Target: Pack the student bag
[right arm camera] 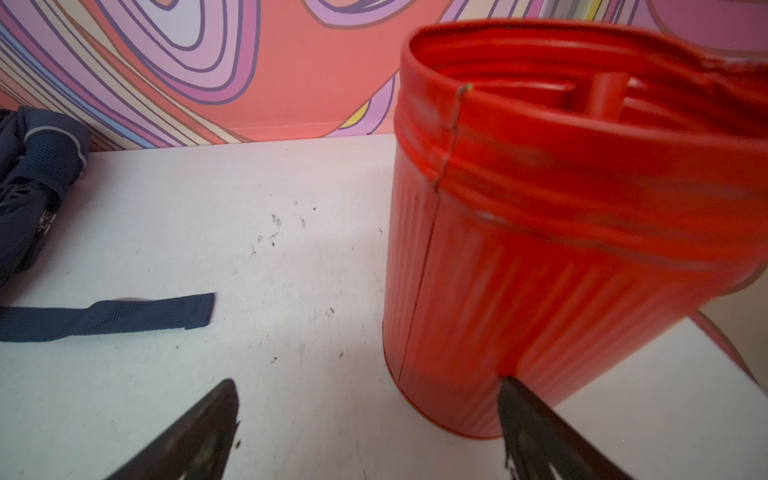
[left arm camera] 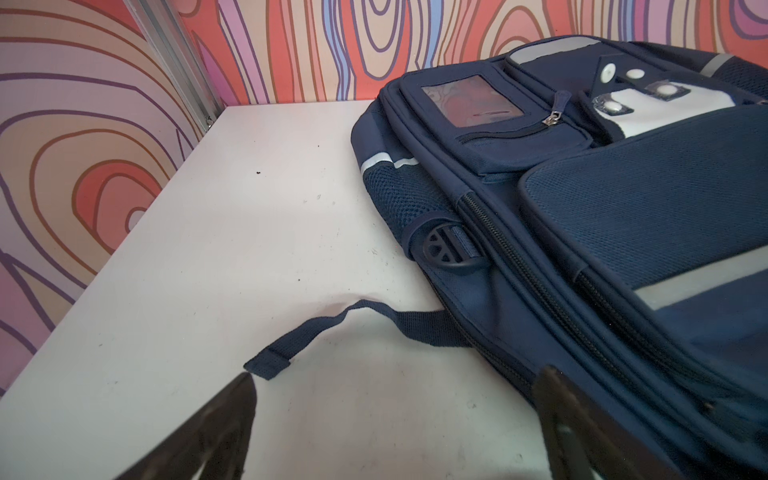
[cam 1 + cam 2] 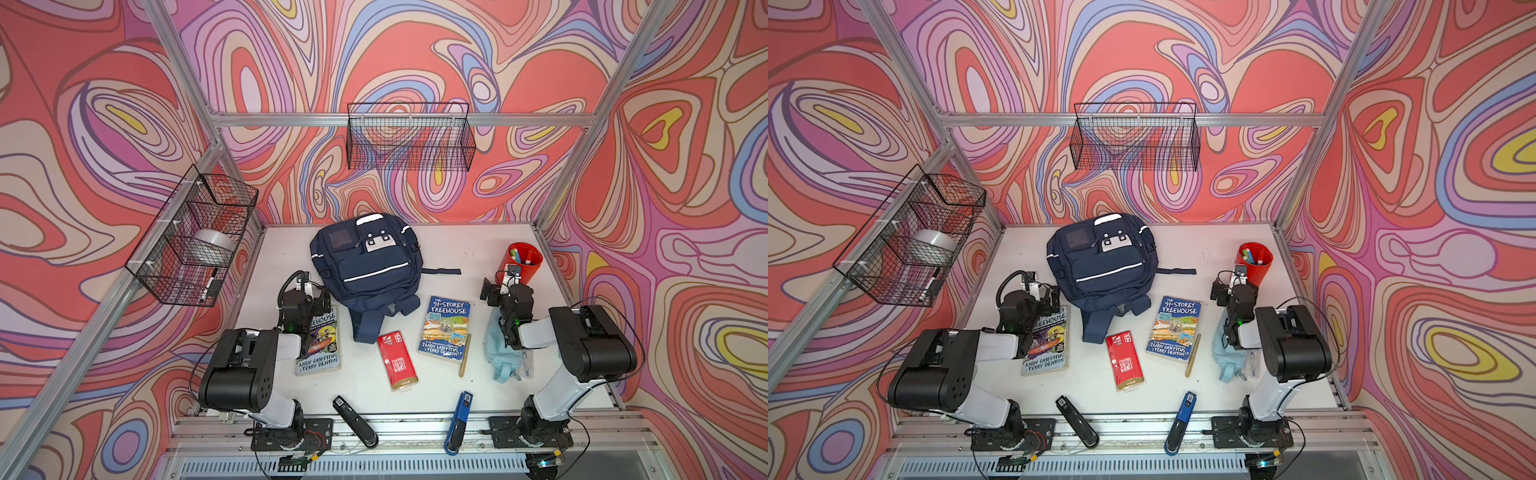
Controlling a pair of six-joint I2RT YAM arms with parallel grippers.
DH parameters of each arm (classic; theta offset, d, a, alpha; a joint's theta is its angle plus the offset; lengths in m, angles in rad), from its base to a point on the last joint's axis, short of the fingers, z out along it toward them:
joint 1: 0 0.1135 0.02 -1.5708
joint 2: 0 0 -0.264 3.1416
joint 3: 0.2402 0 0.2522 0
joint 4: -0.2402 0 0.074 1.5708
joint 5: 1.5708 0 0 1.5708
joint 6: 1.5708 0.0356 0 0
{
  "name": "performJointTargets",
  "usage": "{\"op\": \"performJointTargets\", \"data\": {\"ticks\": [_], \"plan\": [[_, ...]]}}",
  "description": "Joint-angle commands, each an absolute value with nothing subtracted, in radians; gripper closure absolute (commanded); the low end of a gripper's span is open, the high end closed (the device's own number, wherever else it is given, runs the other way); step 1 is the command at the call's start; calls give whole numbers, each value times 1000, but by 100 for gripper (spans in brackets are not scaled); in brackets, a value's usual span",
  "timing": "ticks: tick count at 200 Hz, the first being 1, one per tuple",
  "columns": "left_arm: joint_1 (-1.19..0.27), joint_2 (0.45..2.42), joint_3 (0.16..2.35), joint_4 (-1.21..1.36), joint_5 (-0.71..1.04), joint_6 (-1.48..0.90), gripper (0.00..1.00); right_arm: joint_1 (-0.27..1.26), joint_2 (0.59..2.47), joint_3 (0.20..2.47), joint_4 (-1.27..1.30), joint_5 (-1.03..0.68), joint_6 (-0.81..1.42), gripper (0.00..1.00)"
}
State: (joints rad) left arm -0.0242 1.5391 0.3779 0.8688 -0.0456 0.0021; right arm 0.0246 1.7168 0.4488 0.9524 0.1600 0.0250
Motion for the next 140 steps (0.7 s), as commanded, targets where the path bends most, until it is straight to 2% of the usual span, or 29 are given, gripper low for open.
{"op": "performJointTargets", "data": {"ticks": [1,30,41,64,87,99,109,120,140], "plan": [[-17,1540,384,875,-45,-7,0,19,1717,465,971,155,32,2],[-21,1513,352,911,-17,9,0,19,1705,454,988,140,20,2],[-54,1424,335,878,-82,27,0,21,1658,449,967,101,1,2],[-142,1210,406,585,-197,20,0,24,1509,518,707,83,4,4],[-258,1111,467,497,-255,-58,4,26,1416,586,528,0,75,4],[-324,1132,591,374,-246,-41,5,33,1393,621,452,-42,103,4],[-360,1179,688,271,-171,-24,6,38,1384,651,404,-81,119,4],[-404,1260,795,173,-110,-15,6,49,1377,688,347,-104,126,4],[-512,1433,953,79,-102,42,7,56,1377,760,255,-143,139,4]]}}
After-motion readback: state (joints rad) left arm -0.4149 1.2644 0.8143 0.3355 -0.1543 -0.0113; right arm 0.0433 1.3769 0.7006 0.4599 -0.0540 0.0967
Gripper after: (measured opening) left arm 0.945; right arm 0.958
